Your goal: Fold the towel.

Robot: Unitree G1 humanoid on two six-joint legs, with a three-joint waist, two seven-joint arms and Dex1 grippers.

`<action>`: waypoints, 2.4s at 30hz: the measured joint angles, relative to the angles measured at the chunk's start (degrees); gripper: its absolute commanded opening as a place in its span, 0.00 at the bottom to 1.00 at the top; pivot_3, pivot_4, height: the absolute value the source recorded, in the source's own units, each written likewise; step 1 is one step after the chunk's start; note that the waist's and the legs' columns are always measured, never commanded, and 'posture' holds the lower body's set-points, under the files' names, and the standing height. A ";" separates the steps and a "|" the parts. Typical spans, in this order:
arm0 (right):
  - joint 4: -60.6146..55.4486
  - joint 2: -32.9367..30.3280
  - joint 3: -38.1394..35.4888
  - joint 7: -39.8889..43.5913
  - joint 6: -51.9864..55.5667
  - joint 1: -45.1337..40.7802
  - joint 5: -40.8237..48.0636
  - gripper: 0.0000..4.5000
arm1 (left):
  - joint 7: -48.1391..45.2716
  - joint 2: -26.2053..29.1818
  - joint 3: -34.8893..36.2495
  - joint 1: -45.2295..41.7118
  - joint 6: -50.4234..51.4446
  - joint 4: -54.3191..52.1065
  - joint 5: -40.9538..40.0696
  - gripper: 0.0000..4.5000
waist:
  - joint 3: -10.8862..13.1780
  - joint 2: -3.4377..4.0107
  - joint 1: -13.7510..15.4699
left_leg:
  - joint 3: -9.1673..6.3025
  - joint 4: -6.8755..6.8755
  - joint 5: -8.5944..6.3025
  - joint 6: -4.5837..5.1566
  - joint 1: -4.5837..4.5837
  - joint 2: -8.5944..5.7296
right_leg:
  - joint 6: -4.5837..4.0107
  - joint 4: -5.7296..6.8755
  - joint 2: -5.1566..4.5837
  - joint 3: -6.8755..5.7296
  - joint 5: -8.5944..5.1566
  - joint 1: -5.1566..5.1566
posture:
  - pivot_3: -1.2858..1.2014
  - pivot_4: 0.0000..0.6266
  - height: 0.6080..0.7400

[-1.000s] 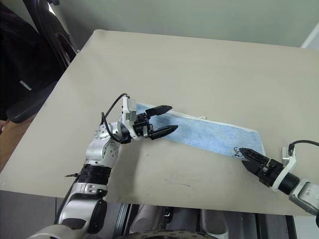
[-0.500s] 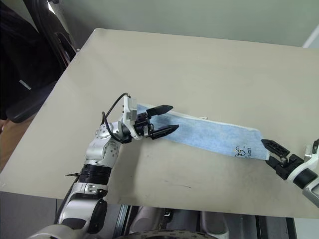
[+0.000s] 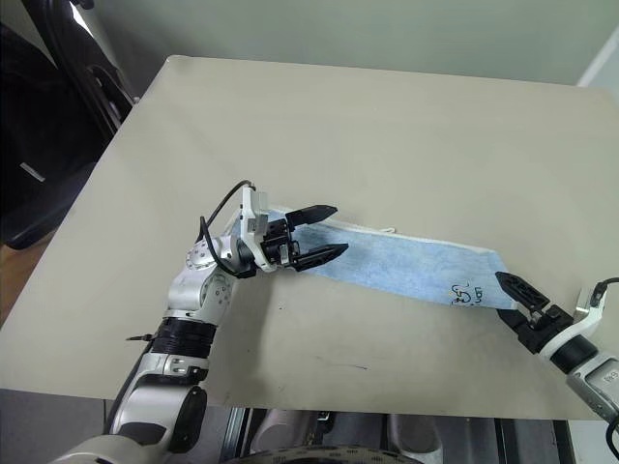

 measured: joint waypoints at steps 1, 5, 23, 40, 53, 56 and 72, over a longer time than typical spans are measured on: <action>0.01 -0.02 0.06 -0.45 -0.14 -0.22 0.00 0.91 | 0.00 0.00 -0.01 0.00 -0.20 0.03 0.00 1.00 | 0.00 0.00 0.00 | 0.00 0.01 -0.12 0.00 0.00 0.00 | -0.12 0.00 0.00 0.00 0.07 0.00 | 0.52 0.24 0.95; 0.58 -0.28 1.10 -2.05 -1.09 -0.39 -0.28 0.65 | 0.00 0.03 -0.05 0.02 -0.63 0.03 0.00 1.00 | 0.00 0.01 0.03 | 0.00 0.01 -0.39 0.15 -0.01 -0.01 | -0.51 -0.02 0.00 0.00 0.30 0.00 | 0.52 0.24 0.95; 4.52 -7.77 -1.07 1.59 -1.13 1.81 -1.09 0.00 | -0.69 0.00 -0.43 -0.40 -4.92 5.41 0.96 1.00 | 0.01 0.09 0.69 | 0.03 0.04 -0.28 0.15 -0.19 -0.04 | -0.56 -0.11 -0.04 0.02 0.22 0.00 | 0.52 0.24 0.95; -20.58 -16.59 4.60 13.37 0.75 -6.99 -12.67 0.00 | -1.82 -0.62 -0.20 -1.37 -9.23 10.79 1.18 1.00 | -0.01 0.12 0.58 | 0.10 0.04 0.26 0.37 -0.35 -0.01 | -0.26 -0.09 -0.03 -0.01 0.34 -0.22 | 0.52 0.24 0.95; -22.51 -11.92 28.40 14.31 0.21 -23.31 -27.59 0.00 | -1.24 -1.84 -0.45 -1.42 -9.83 11.23 1.33 1.00 | -0.01 0.14 0.69 | 0.10 0.10 0.42 0.38 -0.33 0.00 | -0.27 -0.02 -0.06 -0.08 0.60 -0.26 | 0.52 0.24 0.95; -20.52 -9.11 33.15 15.33 0.60 -25.67 -32.99 0.00 | -0.75 -1.88 -0.45 -1.86 -10.20 11.94 1.47 1.00 | -0.02 0.15 0.69 | 0.11 0.11 0.52 0.39 -0.34 0.00 | -0.29 0.00 -0.09 -0.09 0.71 -0.27 | 0.52 0.24 0.95; -17.43 -2.42 35.79 21.24 2.01 -30.34 -44.70 0.50 | -0.44 -1.63 -0.42 -2.57 -10.46 12.24 2.06 1.00 | -0.02 0.14 0.61 | 0.08 0.07 0.85 0.27 -0.34 0.01 | -0.57 -0.01 -0.07 -0.11 1.08 -0.33 | 0.52 0.24 0.95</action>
